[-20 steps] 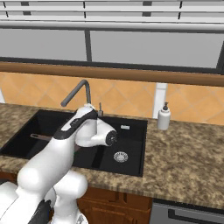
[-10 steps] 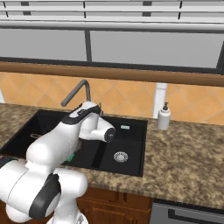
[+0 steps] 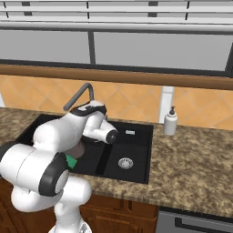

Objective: Pick the pan and sponge and place them into the sink. Then turn on the water.

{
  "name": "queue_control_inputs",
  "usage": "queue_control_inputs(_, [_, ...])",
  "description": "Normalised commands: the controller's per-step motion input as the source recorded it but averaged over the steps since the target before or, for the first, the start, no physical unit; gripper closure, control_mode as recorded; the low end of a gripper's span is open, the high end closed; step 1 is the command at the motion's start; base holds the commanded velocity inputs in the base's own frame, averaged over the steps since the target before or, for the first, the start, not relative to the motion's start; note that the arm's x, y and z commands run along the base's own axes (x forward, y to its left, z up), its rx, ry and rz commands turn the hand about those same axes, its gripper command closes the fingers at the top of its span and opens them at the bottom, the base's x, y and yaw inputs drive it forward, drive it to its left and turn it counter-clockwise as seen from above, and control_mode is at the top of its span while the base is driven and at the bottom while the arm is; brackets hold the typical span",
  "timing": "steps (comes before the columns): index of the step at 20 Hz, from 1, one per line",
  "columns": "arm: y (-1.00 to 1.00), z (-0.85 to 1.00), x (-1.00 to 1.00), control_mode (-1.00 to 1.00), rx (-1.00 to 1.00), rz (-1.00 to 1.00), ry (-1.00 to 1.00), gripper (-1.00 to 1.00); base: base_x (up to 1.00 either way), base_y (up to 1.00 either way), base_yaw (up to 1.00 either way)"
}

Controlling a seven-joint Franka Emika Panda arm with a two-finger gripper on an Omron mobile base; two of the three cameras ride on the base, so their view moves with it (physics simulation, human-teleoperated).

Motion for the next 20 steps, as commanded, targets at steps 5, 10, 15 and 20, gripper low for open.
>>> queue_control_inputs(5, [0.0, -0.17, 0.34, -1.0, 0.0, -0.04, 0.0, -1.0, 0.0, 0.0, 0.0])
queue_control_inputs(10, [0.0, -0.22, 0.32, -1.0, 0.0, -0.06, 0.0, -1.0, 0.0, 0.0, 0.0])
queue_control_inputs(15, [0.04, -0.13, 0.3, -1.0, 0.0, -0.06, 0.0, -1.0, 0.0, 0.0, 0.0])
queue_control_inputs(20, [0.11, -0.17, 0.39, -1.0, 0.0, -0.06, 0.0, -1.0, 0.0, 0.0, 0.0])
